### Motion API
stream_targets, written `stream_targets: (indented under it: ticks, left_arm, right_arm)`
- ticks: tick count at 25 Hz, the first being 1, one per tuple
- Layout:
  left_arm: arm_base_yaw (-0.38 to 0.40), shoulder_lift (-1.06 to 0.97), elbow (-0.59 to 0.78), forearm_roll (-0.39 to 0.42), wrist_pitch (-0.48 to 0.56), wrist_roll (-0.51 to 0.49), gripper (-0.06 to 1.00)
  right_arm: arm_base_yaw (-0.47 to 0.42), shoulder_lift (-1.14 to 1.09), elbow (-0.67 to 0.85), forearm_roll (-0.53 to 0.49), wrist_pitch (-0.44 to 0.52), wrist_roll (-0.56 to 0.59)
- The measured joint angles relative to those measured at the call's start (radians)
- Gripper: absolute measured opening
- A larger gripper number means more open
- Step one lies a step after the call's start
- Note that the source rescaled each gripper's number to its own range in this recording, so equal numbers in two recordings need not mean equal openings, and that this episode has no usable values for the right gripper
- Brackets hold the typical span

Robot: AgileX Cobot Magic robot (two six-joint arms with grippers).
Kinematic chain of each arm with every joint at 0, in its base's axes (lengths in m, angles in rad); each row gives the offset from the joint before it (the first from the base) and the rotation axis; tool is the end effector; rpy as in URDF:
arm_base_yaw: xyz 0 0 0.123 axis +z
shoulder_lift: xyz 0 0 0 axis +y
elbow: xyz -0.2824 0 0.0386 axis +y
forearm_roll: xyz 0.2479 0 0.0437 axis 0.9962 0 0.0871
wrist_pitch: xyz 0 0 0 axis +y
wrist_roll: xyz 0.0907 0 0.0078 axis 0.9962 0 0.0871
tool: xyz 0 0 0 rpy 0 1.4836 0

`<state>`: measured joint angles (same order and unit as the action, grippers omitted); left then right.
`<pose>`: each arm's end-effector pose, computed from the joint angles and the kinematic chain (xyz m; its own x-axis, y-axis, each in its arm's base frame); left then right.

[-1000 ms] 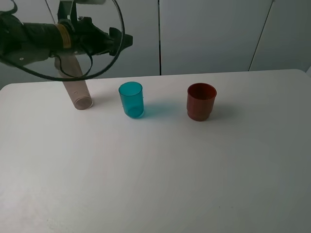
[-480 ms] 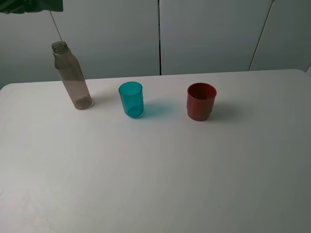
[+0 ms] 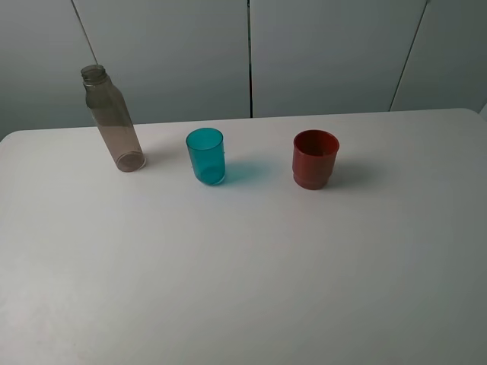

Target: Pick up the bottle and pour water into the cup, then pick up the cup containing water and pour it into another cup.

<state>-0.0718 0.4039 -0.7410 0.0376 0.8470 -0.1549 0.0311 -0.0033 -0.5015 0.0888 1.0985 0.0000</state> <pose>0.0580 -0.0016 0.3553 -0.4114 -0.1003 -0.9059 -0.0073 0.9943 -0.1068 -0.0075 0.0070 0.2748 -0.4871 0.0252 -0.8730 -0.0804 0.9940 0.0736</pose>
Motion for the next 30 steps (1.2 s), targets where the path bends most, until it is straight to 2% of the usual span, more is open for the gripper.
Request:
stream_targets:
  ticks: [7,13,30]
  left_arm:
    - [0.002,-0.325,0.190,0.011,0.155,0.000,0.99]
    - [0.002,-0.396,0.206,0.016,0.263,0.064,0.99]
    - [0.002,-0.404,0.230,0.014,0.242,0.078,0.99]
  right_arm:
    - [0.000,0.000,0.000,0.000,0.000,-0.006]
    - [0.000,0.000,0.000,0.000,0.000,0.000]
    - [0.000,0.000,0.000,0.000,0.000,-0.006]
